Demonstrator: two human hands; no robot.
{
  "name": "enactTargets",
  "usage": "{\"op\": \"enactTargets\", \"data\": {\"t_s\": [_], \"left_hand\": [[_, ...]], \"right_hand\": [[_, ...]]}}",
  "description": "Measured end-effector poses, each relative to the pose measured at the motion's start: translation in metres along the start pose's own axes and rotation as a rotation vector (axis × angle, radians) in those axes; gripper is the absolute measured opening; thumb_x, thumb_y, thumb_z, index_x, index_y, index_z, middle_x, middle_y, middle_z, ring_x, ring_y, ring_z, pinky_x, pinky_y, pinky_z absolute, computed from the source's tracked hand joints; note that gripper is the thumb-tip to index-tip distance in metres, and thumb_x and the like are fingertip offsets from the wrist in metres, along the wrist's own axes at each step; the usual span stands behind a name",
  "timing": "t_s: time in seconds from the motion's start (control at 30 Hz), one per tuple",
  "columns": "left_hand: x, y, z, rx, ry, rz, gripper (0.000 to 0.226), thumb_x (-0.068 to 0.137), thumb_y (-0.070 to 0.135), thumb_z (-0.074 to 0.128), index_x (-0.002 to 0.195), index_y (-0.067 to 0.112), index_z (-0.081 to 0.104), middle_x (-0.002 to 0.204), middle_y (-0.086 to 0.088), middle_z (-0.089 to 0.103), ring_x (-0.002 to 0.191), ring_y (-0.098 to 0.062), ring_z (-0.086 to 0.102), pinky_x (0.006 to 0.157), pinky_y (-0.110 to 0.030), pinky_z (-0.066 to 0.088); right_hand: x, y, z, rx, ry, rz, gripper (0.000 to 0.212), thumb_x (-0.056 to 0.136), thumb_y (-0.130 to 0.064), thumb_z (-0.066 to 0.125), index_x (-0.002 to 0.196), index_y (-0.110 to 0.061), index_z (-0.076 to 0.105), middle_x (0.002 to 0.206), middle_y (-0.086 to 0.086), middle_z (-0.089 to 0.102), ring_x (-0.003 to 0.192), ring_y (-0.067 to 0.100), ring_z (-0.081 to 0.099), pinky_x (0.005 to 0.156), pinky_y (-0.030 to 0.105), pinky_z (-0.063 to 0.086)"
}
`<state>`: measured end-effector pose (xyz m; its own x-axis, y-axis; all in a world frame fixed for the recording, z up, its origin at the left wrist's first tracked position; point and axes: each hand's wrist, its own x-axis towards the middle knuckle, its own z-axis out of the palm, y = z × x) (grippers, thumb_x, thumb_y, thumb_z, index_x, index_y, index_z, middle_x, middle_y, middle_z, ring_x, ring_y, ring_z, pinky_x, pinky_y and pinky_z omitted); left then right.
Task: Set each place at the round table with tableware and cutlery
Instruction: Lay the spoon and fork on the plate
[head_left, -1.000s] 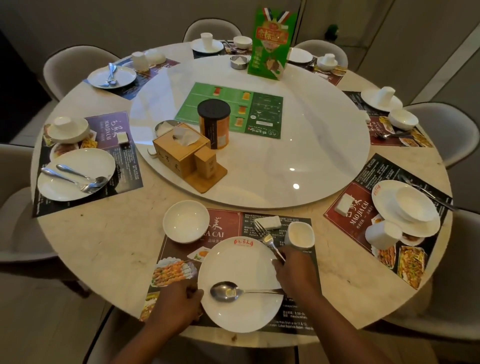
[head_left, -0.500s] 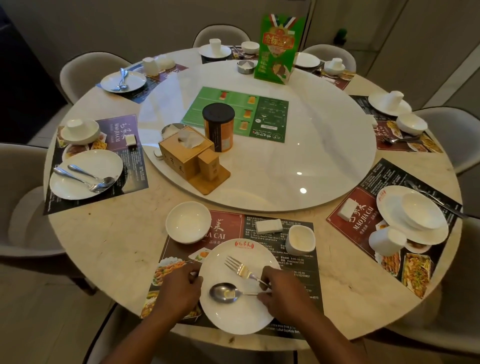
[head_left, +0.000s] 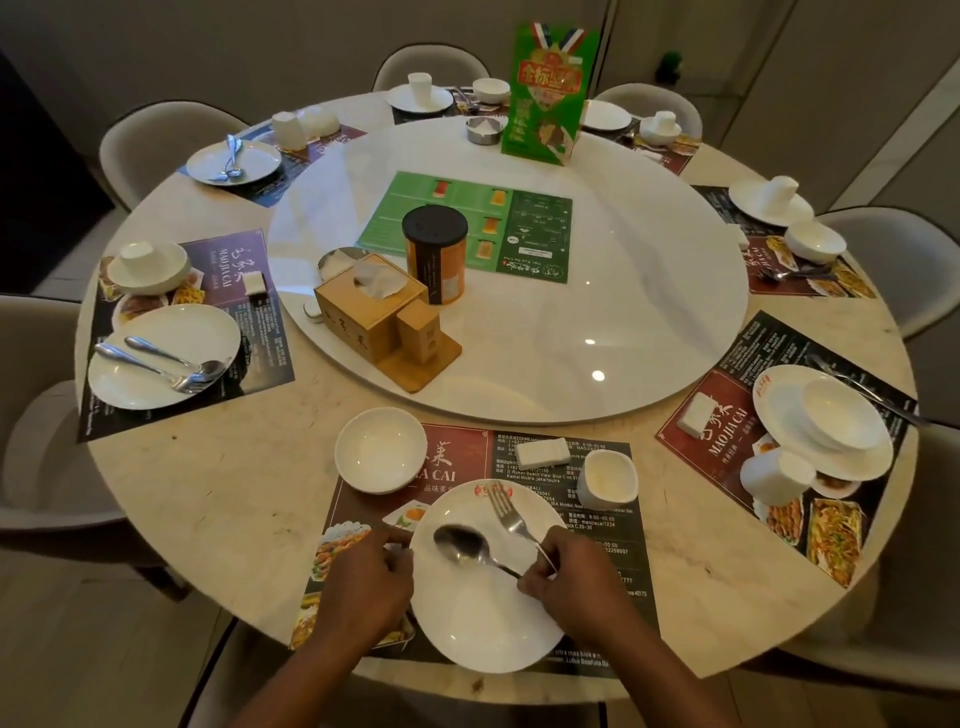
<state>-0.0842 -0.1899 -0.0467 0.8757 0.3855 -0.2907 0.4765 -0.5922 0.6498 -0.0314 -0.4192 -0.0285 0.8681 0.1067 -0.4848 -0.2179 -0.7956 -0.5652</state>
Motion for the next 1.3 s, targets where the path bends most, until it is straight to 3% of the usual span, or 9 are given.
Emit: {"op": "enactTargets", "data": {"t_s": [0.17,0.27,0.47,0.73,0.97,1.1,1.2,1.3], "left_hand": [[0.01,0.004,-0.004,0.013,-0.011,0.066,0.029,0.092,0.027,0.063,0.121,0.021,0.065,0.109,0.001,0.073,0.086,-0.007,0.065,0.076,-0.02,0.049],[0.017,0.008,-0.008,-0.012,-0.046,0.11,0.029,0.091,0.025,0.064,0.12,0.021,0.066,0.107,0.003,0.073,0.078,-0.002,0.06,0.067,-0.014,0.045],[0.032,0.008,-0.005,-0.016,-0.117,0.12,0.031,0.089,0.026,0.066,0.12,0.022,0.065,0.107,0.002,0.072,0.079,-0.003,0.061,0.064,-0.013,0.042],[0.042,0.008,-0.002,-0.01,-0.174,0.193,0.032,0.088,0.023,0.067,0.121,0.024,0.065,0.101,0.006,0.073,0.07,0.003,0.058,0.06,-0.007,0.038],[0.049,0.006,-0.001,-0.005,-0.198,0.241,0.035,0.087,0.021,0.068,0.12,0.028,0.065,0.102,0.008,0.072,0.076,0.001,0.057,0.065,-0.009,0.039],[0.052,0.004,-0.001,-0.012,-0.22,0.237,0.035,0.088,0.021,0.067,0.123,0.027,0.064,0.109,0.006,0.071,0.081,-0.001,0.058,0.071,-0.014,0.044],[0.053,0.003,0.0,-0.001,-0.228,0.232,0.035,0.089,0.02,0.067,0.123,0.026,0.063,0.109,0.005,0.071,0.08,-0.002,0.057,0.068,-0.013,0.041],[0.054,0.003,0.0,0.007,-0.22,0.243,0.035,0.088,0.022,0.067,0.122,0.025,0.065,0.104,0.005,0.072,0.078,-0.001,0.057,0.069,-0.015,0.041]], "right_hand": [[-0.016,-0.011,0.027,0.338,0.072,0.175,0.03,0.074,-0.018,0.085,0.071,-0.015,0.055,0.075,0.01,0.068,0.069,0.019,0.064,0.066,0.036,0.053],[-0.024,-0.021,0.049,0.497,0.097,0.24,0.032,0.073,-0.018,0.085,0.072,-0.015,0.053,0.072,0.01,0.071,0.065,0.02,0.067,0.071,0.042,0.058],[-0.029,-0.038,0.072,0.618,0.153,0.288,0.033,0.076,-0.018,0.082,0.075,-0.014,0.049,0.067,0.007,0.072,0.053,0.016,0.068,0.065,0.036,0.056],[-0.031,-0.049,0.081,0.612,0.201,0.341,0.036,0.074,-0.019,0.084,0.075,-0.014,0.049,0.063,0.005,0.071,0.05,0.016,0.066,0.062,0.04,0.059],[-0.032,-0.058,0.084,0.554,0.218,0.357,0.029,0.075,-0.018,0.085,0.083,-0.008,0.059,0.064,0.001,0.072,0.052,0.014,0.069,0.062,0.038,0.06],[-0.034,-0.063,0.083,0.526,0.221,0.346,0.024,0.077,-0.018,0.083,0.083,-0.012,0.061,0.066,0.001,0.071,0.052,0.012,0.069,0.061,0.032,0.059],[-0.036,-0.061,0.083,0.487,0.237,0.342,0.018,0.082,-0.027,0.078,0.083,-0.02,0.062,0.07,-0.002,0.072,0.054,0.007,0.069,0.056,0.022,0.052],[-0.035,-0.054,0.079,0.418,0.32,0.33,0.013,0.085,-0.036,0.068,0.08,-0.026,0.063,0.072,-0.005,0.07,0.064,0.009,0.068,0.067,0.031,0.056]]}}
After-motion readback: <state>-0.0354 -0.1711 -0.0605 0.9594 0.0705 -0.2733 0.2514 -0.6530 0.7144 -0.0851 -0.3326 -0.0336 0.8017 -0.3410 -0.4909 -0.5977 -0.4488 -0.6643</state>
